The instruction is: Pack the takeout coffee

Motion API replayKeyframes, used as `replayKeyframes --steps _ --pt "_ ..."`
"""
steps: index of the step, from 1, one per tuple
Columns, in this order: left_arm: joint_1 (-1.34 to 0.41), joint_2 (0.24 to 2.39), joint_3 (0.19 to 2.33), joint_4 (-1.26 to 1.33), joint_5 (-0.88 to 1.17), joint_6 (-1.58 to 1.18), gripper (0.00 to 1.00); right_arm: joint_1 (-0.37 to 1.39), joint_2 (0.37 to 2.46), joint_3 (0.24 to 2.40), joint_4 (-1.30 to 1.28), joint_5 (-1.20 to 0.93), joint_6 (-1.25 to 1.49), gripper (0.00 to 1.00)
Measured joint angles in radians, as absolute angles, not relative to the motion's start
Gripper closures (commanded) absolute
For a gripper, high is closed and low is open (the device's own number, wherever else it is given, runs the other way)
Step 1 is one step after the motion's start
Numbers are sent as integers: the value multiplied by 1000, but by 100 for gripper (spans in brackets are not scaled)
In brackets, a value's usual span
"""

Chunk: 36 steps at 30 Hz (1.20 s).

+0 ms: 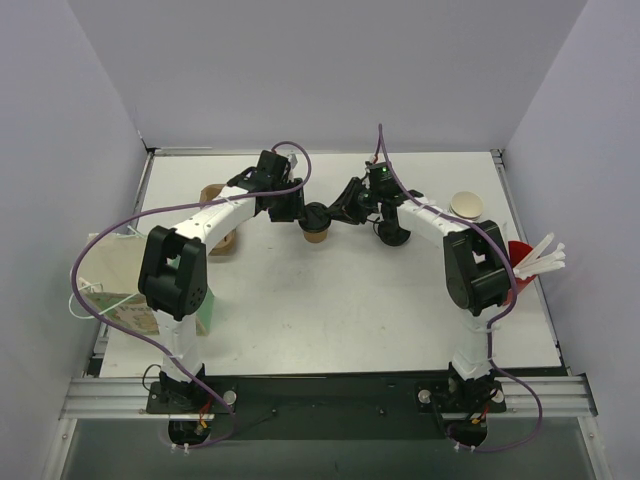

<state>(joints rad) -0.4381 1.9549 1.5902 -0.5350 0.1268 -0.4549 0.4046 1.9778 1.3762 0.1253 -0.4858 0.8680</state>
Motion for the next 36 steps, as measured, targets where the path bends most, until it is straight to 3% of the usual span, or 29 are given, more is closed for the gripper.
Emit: replayKeyframes --steps 19,36 --pt "-433 1956 1591 -533 142 -460 46 427 2008 1454 37 -433 829 80" --pt "-353 1951 1591 -416 282 -513 42 440 2075 1613 -113 -443 729 79"
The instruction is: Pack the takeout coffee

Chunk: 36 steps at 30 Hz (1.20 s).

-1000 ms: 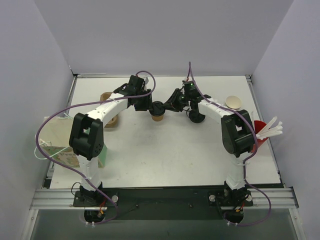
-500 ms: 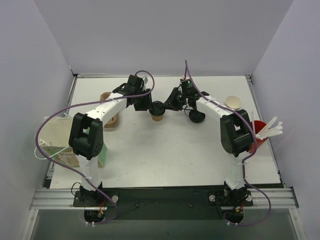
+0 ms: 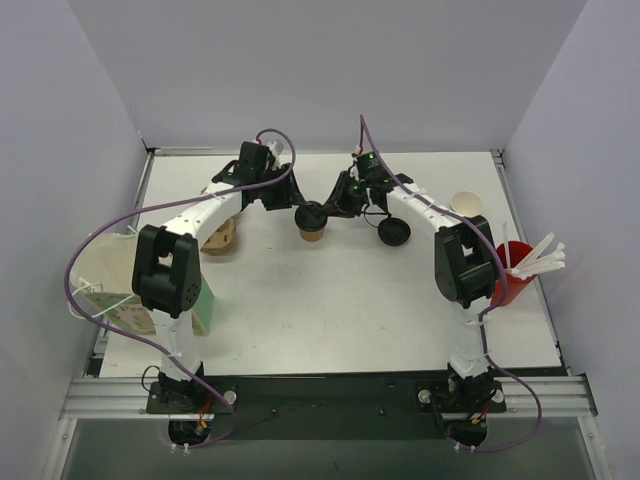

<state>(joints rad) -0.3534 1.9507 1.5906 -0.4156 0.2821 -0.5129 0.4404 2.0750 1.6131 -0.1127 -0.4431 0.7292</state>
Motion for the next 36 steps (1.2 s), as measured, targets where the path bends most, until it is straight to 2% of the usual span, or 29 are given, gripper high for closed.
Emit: replayKeyframes --steps 10,36 --pt "-343 2009 1644 -379 356 -484 42 440 2094 1655 -152 -461 680 79" --pt "-330 2058 1618 -316 357 -505 42 448 2109 1663 -138 -481 679 79"
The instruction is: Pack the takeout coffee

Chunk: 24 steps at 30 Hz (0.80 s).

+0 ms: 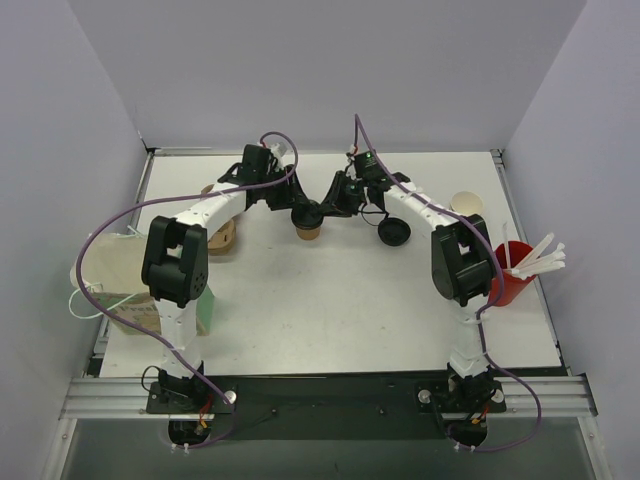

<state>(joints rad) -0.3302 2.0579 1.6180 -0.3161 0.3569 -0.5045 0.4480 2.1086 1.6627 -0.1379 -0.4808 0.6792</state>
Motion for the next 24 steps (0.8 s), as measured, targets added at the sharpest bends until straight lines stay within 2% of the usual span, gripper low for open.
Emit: replayKeyframes --steps 14,21,24 --pt "-322 2048 1591 -280 352 -512 42 450 2059 1492 92 -499 802 79" --pt "-315 2047 1591 -281 366 -487 42 487 2028 1446 117 -442 847 69" --pt "-313 2046 1591 -284 376 -479 42 513 2024 1433 110 -437 861 68"
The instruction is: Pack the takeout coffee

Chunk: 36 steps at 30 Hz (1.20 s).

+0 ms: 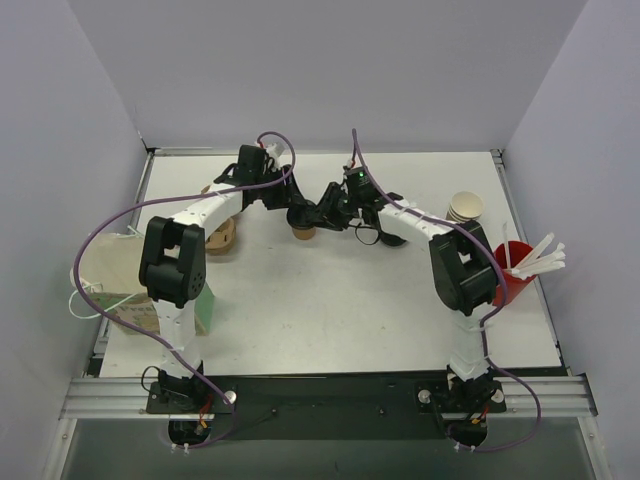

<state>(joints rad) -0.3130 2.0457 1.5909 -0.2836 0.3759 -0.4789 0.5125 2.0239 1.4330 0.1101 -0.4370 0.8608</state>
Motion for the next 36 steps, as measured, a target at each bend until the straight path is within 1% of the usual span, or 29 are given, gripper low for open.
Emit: replayKeyframes --steps 6,11,13,19,25,31,36 --pt "-312 2040 1591 -304 398 -455 39 521 2011 1433 72 -426 862 62" --pt "-313 2035 1591 -325 397 -435 36 514 1990 1433 15 -427 846 60" --pt "-312 2035 1591 -334 396 -431 35 508 1985 1433 -6 -430 836 57" --pt "-308 2032 1597 -358 389 -424 33 476 1984 1440 -34 -461 803 56" --pt "-290 1970 1591 -377 352 -424 33 450 1989 1517 -49 -480 783 56" --pt "-273 1843 1531 -371 324 -429 39 435 2011 1597 -51 -488 776 58" --pt "-272 1801 1438 -350 326 -450 43 433 2072 1644 -53 -492 762 65"
